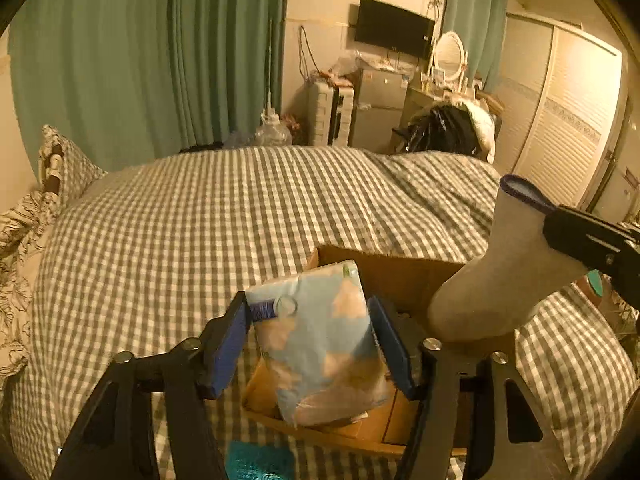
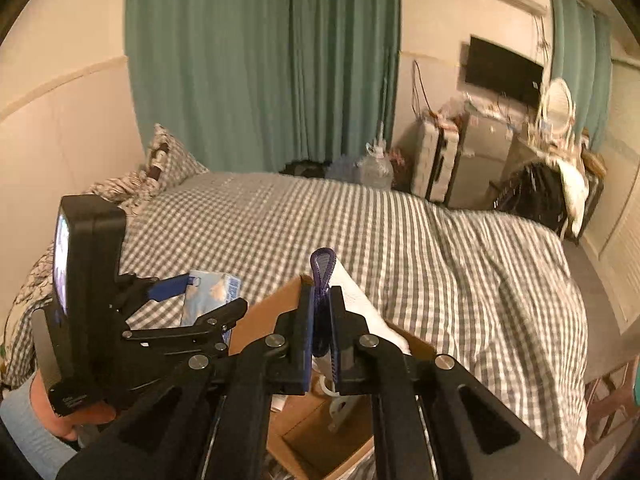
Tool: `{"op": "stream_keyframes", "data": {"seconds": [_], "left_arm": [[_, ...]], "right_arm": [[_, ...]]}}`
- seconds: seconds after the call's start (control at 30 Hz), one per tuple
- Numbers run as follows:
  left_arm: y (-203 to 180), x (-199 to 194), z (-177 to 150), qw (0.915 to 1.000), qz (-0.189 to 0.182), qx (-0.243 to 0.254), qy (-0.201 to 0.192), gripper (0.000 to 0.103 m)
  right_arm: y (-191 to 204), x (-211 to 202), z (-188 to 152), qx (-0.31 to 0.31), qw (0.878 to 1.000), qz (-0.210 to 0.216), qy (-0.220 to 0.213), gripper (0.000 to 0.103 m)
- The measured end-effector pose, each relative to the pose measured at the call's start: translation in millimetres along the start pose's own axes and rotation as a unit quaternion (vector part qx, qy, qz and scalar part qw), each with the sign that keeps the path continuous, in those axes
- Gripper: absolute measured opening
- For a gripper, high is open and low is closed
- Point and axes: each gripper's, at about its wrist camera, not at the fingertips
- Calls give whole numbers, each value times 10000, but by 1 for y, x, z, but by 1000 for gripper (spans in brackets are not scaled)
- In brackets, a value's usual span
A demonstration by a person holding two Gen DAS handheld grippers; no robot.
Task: Organize objects
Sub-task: 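Release the tissue pack and sock into the box from both tools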
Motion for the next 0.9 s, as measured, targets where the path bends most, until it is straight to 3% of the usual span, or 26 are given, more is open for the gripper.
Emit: {"op": "stream_keyframes", "data": {"seconds": [0.07,0.1,0.13,0.2,0.23,0.43,0.57,0.9], "left_arm": [[-3,6,-3,10000,93,8,-10,86],[-4,9,-3,9999,142,2,-32,92],[-5,9,-4,9999,158,-6,-36,95],[-5,11,-3,9998,171,-44,2,96],[-4,10,-2,9998,187,-65,19,97],[2,-20,0,9994,304,-91,-144,101],[8,-59,-4,9977,463,-26,-493,103],[34,-145,-42,9947,523,71,-880,103]], "right_arm": [[-12,10,-5,154,9997,-49,171,13],[-16,11,-6,188,9996,-69,189,22],[-21,11,-7,234,9995,-108,179,28],[-28,6,-11,310,9994,-126,98,51],[-31,1,-12,353,9993,-96,27,54],[-24,-37,-10,309,9993,-4,-232,65],[-12,-65,-14,209,9990,66,-390,71],[51,-126,-46,-219,9972,468,-535,82]]}}
Point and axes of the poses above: each gripper's, at about its wrist camera, not at the fingertips, and x roughly the way its jaws point, y to its left, z to its top, and after that the axes turned 11 degrees about z, right-handed
